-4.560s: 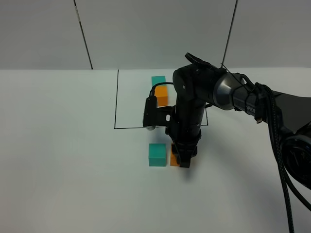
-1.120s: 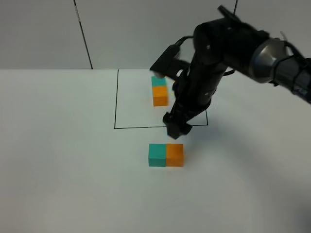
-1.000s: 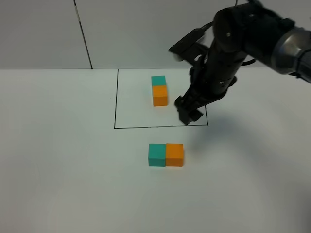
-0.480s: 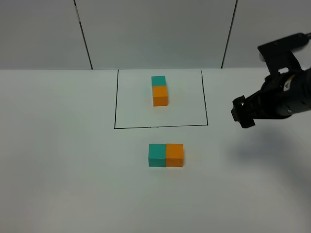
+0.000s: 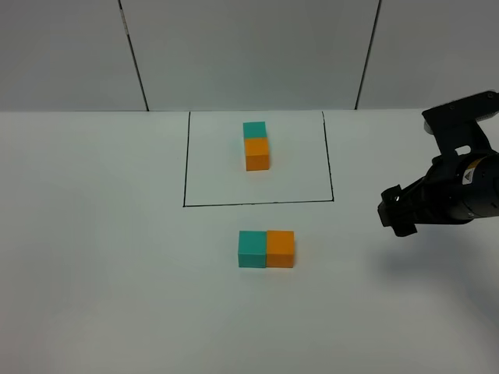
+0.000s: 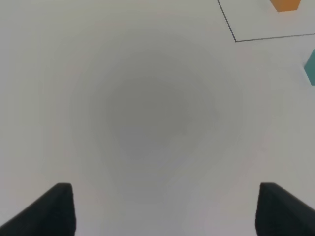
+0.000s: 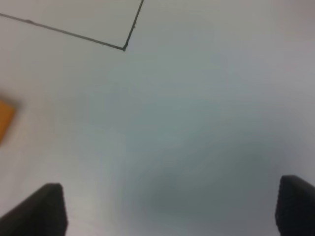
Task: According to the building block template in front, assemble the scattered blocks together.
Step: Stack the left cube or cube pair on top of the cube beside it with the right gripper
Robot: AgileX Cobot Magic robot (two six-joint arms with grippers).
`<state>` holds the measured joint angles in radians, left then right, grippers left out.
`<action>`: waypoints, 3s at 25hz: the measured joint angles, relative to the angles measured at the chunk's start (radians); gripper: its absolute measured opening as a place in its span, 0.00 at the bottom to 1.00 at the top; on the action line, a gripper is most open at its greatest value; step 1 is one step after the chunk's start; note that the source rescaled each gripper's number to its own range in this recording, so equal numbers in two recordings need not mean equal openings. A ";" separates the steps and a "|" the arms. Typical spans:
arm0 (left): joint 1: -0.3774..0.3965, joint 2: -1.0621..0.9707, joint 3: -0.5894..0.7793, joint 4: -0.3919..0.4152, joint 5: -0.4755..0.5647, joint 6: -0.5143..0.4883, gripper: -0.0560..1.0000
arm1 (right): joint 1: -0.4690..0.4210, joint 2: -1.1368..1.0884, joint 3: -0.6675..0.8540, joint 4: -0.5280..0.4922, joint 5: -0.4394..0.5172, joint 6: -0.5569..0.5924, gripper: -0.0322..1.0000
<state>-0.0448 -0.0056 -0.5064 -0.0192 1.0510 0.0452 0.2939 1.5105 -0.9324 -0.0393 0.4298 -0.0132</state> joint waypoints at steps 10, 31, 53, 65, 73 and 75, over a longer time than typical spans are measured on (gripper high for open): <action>0.000 0.000 0.000 0.000 0.000 0.000 0.69 | 0.089 0.099 -0.245 -0.019 0.236 -0.332 0.75; 0.000 0.000 0.000 0.000 0.000 0.000 0.69 | 0.368 0.712 -0.804 -0.009 0.560 -0.785 0.75; 0.000 0.000 0.000 0.000 0.000 0.000 0.69 | 0.359 0.784 -0.808 0.031 0.468 -0.782 0.05; 0.000 0.000 0.000 0.000 0.000 0.000 0.69 | 0.349 0.718 -0.824 0.138 0.499 0.020 0.05; 0.000 0.000 0.000 0.000 0.000 0.000 0.69 | 0.349 0.703 -0.826 0.083 0.495 0.618 0.05; 0.000 0.000 0.000 0.000 0.000 0.000 0.69 | 0.349 0.703 -0.826 0.068 0.491 0.687 0.05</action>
<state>-0.0448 -0.0056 -0.5064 -0.0192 1.0510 0.0452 0.6425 2.2136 -1.7581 0.0288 0.9210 0.6741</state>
